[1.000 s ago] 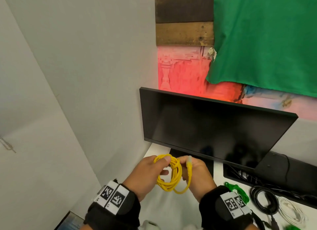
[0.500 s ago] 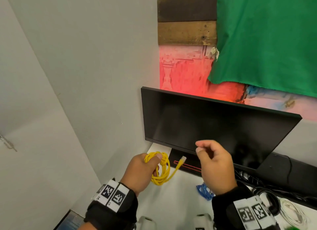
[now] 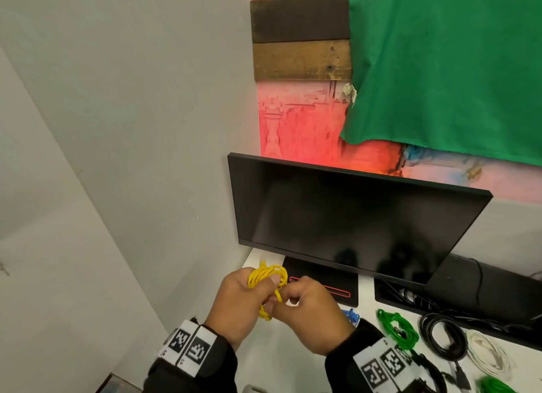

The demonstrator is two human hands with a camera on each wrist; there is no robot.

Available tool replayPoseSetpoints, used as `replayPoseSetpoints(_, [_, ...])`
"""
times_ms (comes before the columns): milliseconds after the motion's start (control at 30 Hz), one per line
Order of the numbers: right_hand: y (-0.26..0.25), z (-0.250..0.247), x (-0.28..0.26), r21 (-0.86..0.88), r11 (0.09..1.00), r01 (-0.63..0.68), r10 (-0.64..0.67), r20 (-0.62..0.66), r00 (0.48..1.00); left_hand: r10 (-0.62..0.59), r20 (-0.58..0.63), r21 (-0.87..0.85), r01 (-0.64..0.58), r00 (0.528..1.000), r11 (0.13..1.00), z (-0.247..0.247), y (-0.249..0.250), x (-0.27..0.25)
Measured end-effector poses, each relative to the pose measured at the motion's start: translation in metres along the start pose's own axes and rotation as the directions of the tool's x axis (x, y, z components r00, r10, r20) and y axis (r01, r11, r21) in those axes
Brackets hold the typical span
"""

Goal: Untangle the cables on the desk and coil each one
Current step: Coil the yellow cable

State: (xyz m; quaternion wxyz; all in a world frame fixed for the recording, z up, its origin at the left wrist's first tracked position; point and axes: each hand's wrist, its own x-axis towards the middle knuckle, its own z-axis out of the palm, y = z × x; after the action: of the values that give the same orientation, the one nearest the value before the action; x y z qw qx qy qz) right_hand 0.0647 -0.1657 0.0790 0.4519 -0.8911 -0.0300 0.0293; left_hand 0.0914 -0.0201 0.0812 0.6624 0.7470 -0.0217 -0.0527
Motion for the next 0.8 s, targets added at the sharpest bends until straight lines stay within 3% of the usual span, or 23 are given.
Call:
replayPoseSetpoints(200, [0.000, 0.013, -0.001, 0.076, 0.997, 0.033, -0.019, -0.187, 0.982, 0.133, -0.164, 0.208, -0.097, 0.977, 0.973, 0.013, -0.003, 0.007])
replayPoseSetpoints(333, [-0.001, 0.008, -0.004, 0.131, 0.985, 0.108, -0.074, -0.240, 0.968, 0.106, -0.172, 0.205, -0.069, 0.979, 0.976, 0.012, -0.002, 0.009])
replayPoseSetpoints(533, [-0.005, -0.011, -0.007, 0.202, 0.976, 0.080, -0.046, -0.168, 0.985, 0.145, -0.154, 0.262, -0.101, 0.977, 0.960, 0.010, 0.000, 0.011])
replayPoseSetpoints(667, [-0.011, -0.022, -0.009, 0.044, 0.996, 0.077, -0.072, -0.099, 0.992, 0.145, -0.132, 0.277, -0.104, 0.981, 0.955, 0.011, -0.003, 0.011])
replayPoseSetpoints(800, [-0.013, -0.030, -0.010, 0.018, 1.000, 0.011, -0.011, 0.001, 1.000, 0.154, -0.128, 0.284, -0.113, 0.980, 0.952, 0.009, -0.005, 0.013])
